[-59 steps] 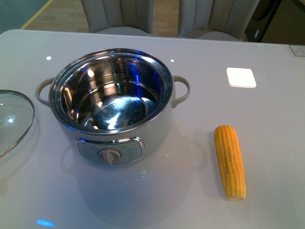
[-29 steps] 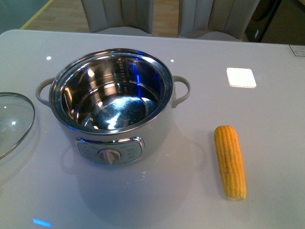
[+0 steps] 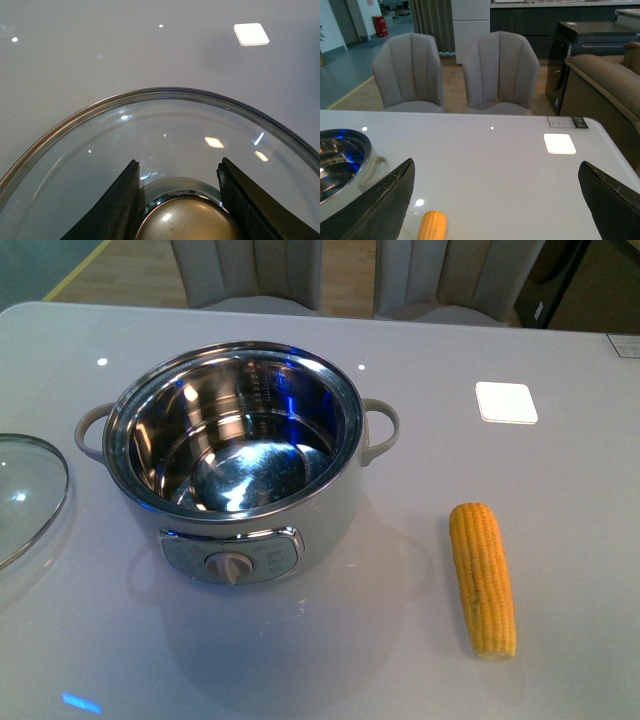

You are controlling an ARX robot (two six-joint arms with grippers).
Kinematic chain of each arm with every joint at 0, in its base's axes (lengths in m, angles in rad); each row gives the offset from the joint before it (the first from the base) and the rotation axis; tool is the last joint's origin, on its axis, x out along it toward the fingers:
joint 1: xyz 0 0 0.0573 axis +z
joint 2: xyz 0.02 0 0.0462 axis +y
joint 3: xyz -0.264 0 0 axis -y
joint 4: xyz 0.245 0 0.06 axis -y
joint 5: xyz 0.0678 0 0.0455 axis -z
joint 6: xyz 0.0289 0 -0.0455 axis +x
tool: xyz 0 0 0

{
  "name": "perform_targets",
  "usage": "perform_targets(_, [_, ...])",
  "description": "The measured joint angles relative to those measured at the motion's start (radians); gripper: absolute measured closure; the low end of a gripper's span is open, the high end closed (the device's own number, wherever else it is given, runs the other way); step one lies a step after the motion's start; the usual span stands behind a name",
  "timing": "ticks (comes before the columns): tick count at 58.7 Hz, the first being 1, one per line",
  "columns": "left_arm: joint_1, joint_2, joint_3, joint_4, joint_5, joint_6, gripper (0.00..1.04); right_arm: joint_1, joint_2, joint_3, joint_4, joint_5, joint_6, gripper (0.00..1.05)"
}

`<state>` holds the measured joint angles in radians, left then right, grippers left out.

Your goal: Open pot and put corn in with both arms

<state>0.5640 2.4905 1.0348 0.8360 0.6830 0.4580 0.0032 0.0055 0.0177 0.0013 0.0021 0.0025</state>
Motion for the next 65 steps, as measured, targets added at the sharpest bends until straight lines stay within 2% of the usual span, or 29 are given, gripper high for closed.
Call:
perform_targets(38, [0.001, 0.058, 0.099, -0.021, -0.014, 0.0, 0.63, 0.0, 0.0, 0.0, 0.0, 0.0, 0.0, 0.09])
perform_targets(60, [-0.003, 0.093, 0.115, 0.021, -0.003, -0.024, 0.63, 0.0, 0.0, 0.0, 0.0, 0.0, 0.0, 0.09])
perform_targets(62, [-0.004, 0.097, 0.115, 0.028, -0.003, -0.029, 0.63, 0.0, 0.0, 0.0, 0.0, 0.0, 0.0, 0.09])
perform_targets(65, [-0.005, 0.101, 0.115, 0.034, -0.002, -0.037, 0.56, 0.0, 0.0, 0.0, 0.0, 0.0, 0.0, 0.09])
